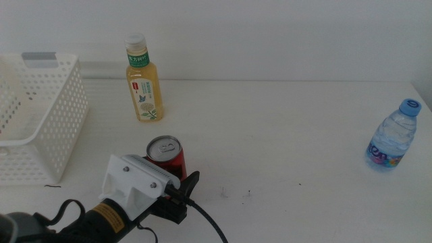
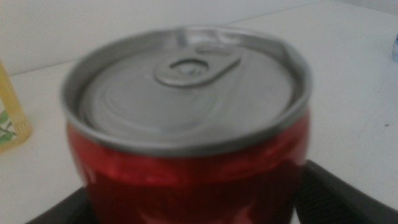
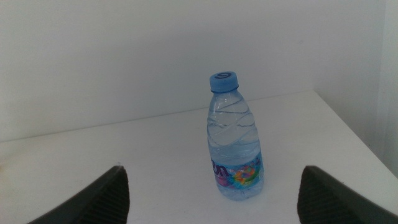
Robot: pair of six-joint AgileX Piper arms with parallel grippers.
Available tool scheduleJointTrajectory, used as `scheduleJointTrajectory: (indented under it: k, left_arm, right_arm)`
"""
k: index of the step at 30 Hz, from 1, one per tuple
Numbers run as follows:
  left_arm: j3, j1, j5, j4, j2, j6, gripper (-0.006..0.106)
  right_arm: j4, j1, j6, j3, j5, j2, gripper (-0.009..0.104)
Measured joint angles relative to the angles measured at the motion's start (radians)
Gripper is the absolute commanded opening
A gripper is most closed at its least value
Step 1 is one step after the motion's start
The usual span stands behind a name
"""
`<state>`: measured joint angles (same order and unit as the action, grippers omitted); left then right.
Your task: Use arms to grab the bottles and put them into the dustbin to the left of the table.
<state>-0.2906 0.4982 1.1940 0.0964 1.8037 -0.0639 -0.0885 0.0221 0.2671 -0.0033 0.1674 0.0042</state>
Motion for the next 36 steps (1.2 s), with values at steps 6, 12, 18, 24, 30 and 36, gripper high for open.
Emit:
scheduleJointTrajectory:
  k: [6, 12, 18, 24, 30, 36]
  left_arm:
    - [-0.02, 0.0, 0.005, -0.002, 0.059, -0.011, 0.093]
    - [-0.02, 0.0, 0.007, -0.012, 0.084, -0.011, 0.093]
    - [-0.038, 0.0, -0.002, -0.017, 0.084, -0.011, 0.093]
    - [-0.067, 0.0, -0.048, -0.013, 0.084, -0.011, 0.086]
    - [-0.07, 0.0, -0.06, 0.0, 0.084, -0.011, 0.042]
    - [-0.065, 0.0, -0.099, 0.039, 0.052, -0.037, -0.002]
  right_arm:
    - [0.0, 0.0, 0.0, 0.0, 0.0, 0.0, 0.086]
    - [0.0, 0.0, 0.0, 0.0, 0.0, 0.0, 0.086]
    - [0.0, 0.0, 0.0, 0.0, 0.0, 0.0, 0.086]
    - [0.0, 0.0, 0.0, 0.0, 0.0, 0.0, 0.086]
    - [0.0, 0.0, 0.0, 0.0, 0.0, 0.0, 0.086]
    - [0.0, 0.0, 0.002, 0.0, 0.0, 0.0, 0.086]
